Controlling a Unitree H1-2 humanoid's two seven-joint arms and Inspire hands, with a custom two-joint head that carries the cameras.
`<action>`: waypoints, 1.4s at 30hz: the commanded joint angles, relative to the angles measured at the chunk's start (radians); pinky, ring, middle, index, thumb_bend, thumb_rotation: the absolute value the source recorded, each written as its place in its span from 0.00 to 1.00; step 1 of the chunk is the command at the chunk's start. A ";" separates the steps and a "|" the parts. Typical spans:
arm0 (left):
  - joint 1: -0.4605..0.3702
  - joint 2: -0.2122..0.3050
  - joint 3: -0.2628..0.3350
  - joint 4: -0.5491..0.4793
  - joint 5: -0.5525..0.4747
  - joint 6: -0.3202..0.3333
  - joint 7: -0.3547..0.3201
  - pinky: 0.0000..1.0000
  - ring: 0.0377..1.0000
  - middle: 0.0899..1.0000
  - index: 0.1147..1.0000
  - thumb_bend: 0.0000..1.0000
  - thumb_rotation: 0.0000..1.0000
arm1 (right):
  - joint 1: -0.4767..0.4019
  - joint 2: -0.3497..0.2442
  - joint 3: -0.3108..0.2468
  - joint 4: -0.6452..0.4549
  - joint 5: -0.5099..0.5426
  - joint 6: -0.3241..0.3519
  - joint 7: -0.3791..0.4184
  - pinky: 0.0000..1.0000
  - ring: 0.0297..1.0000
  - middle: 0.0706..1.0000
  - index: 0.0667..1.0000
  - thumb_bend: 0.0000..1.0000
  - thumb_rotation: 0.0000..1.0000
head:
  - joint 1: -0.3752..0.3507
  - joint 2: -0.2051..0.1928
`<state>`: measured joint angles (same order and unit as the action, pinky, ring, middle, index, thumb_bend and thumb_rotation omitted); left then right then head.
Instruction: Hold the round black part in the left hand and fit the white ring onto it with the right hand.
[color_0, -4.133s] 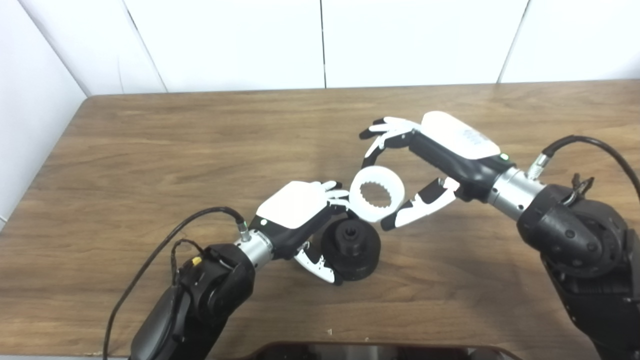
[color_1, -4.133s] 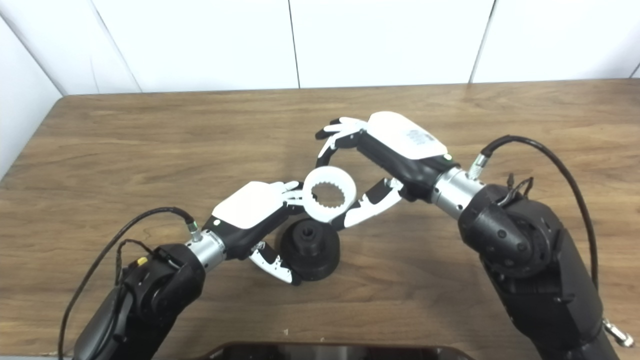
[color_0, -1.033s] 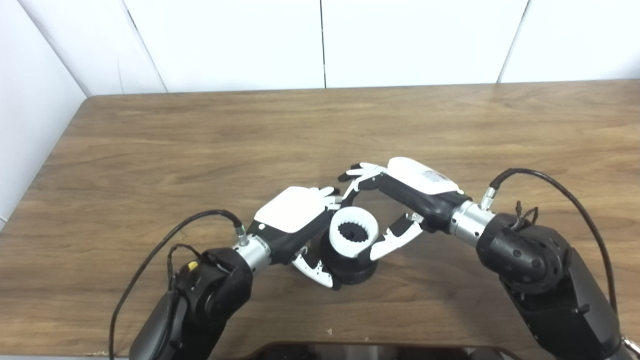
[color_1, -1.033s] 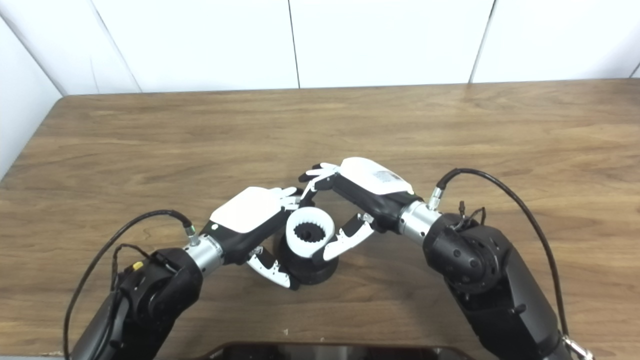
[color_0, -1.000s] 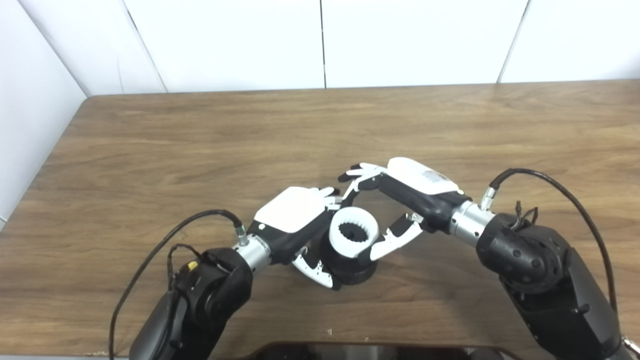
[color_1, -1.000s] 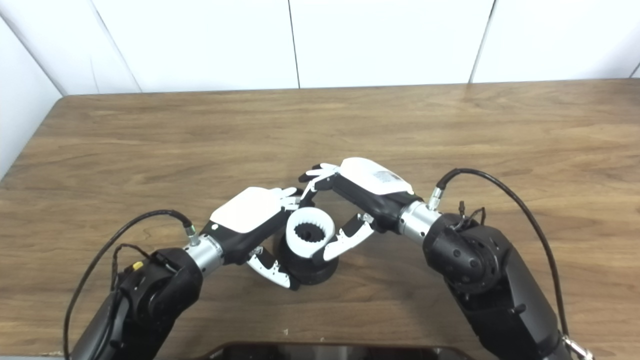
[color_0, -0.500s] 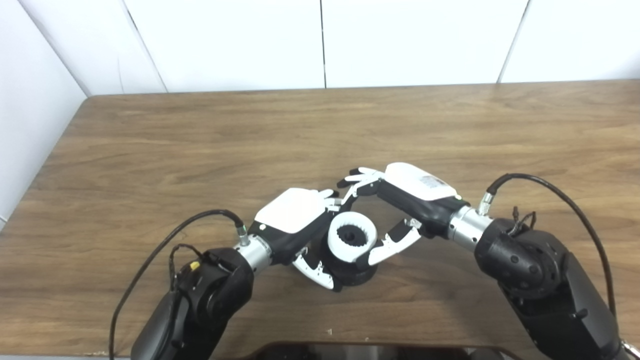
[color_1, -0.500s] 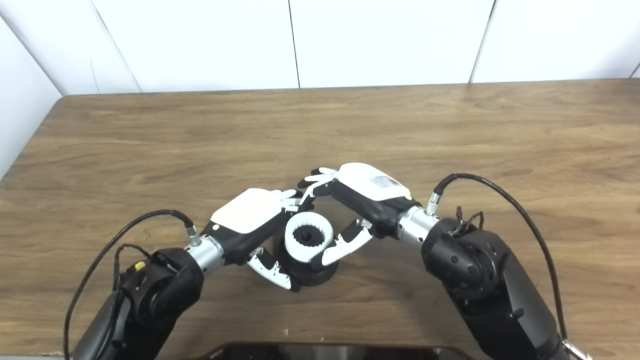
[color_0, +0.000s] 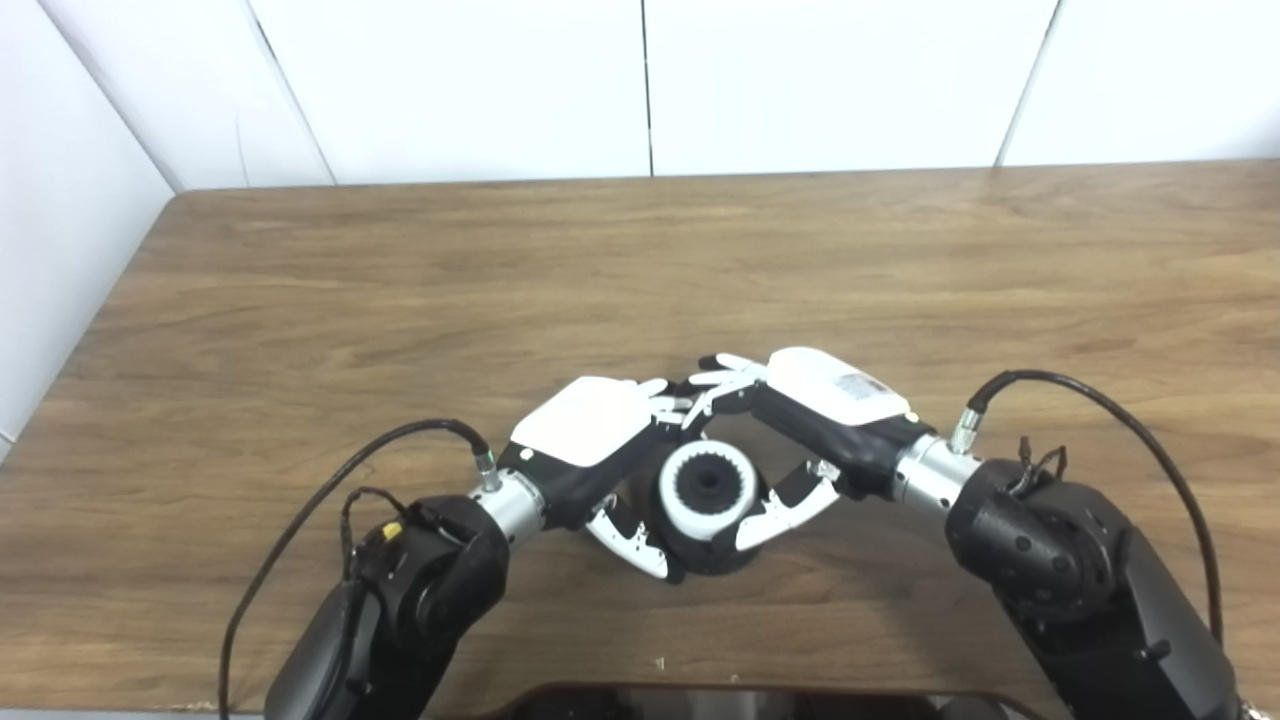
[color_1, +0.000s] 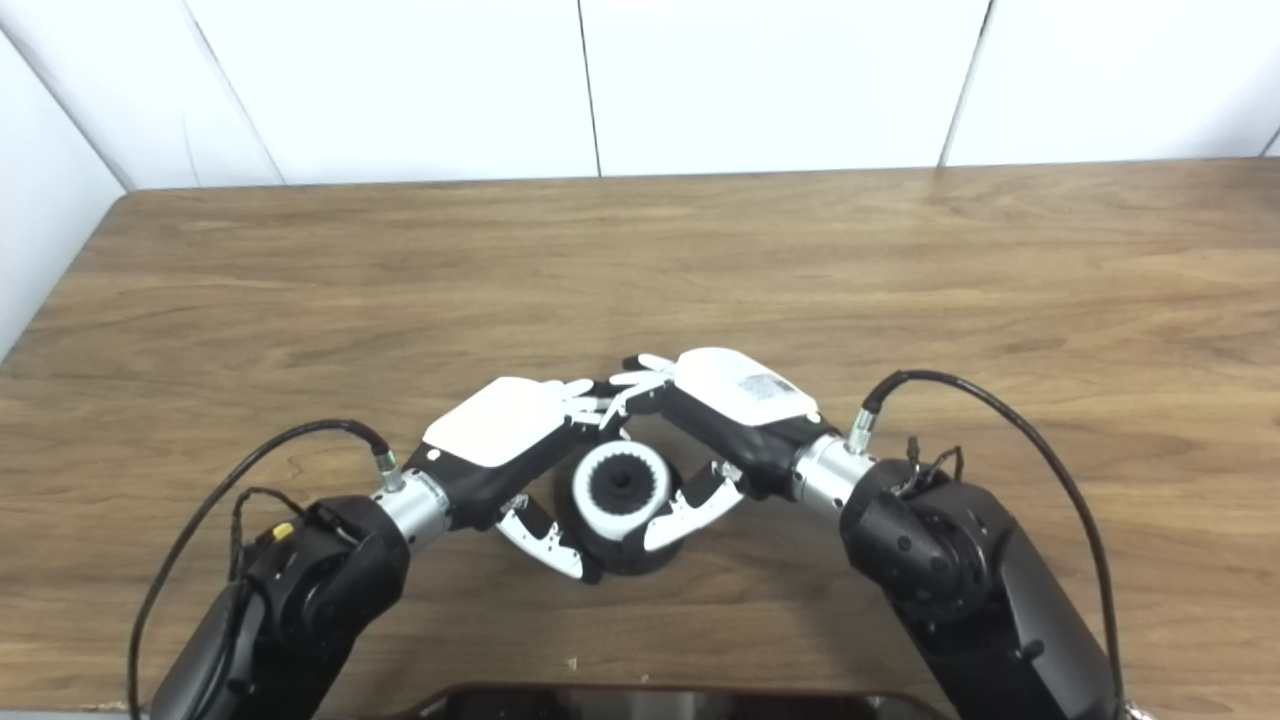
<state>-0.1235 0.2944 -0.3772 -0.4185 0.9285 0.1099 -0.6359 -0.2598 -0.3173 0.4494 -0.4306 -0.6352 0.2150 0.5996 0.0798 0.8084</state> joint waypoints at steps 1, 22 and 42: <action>-0.025 -0.001 0.010 -0.015 0.005 0.002 0.013 0.95 0.97 0.90 0.71 0.95 0.31 | -0.027 0.002 -0.004 -0.013 0.014 -0.030 -0.004 0.85 0.96 0.87 0.65 0.77 0.32 | 0.001 0.001; -0.008 0.000 0.025 -0.019 0.002 0.001 0.026 0.95 0.97 0.89 0.69 0.98 0.31 | -0.013 -0.004 -0.053 -0.001 0.078 -0.018 -0.021 0.85 0.96 0.89 0.77 0.96 0.40 | 0.001 -0.006; 0.042 0.011 0.149 -0.049 -0.128 0.085 0.004 0.89 0.96 0.90 0.88 1.00 0.37 | 0.064 0.036 -0.214 0.016 0.210 0.049 -0.115 0.83 0.92 0.92 0.80 0.98 0.44 | -0.012 -0.025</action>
<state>-0.0614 0.2981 -0.2548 -0.4293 0.8338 0.1712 -0.6370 -0.1784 -0.2942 0.2539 -0.4092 -0.4475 0.2611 0.5143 0.0675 0.7823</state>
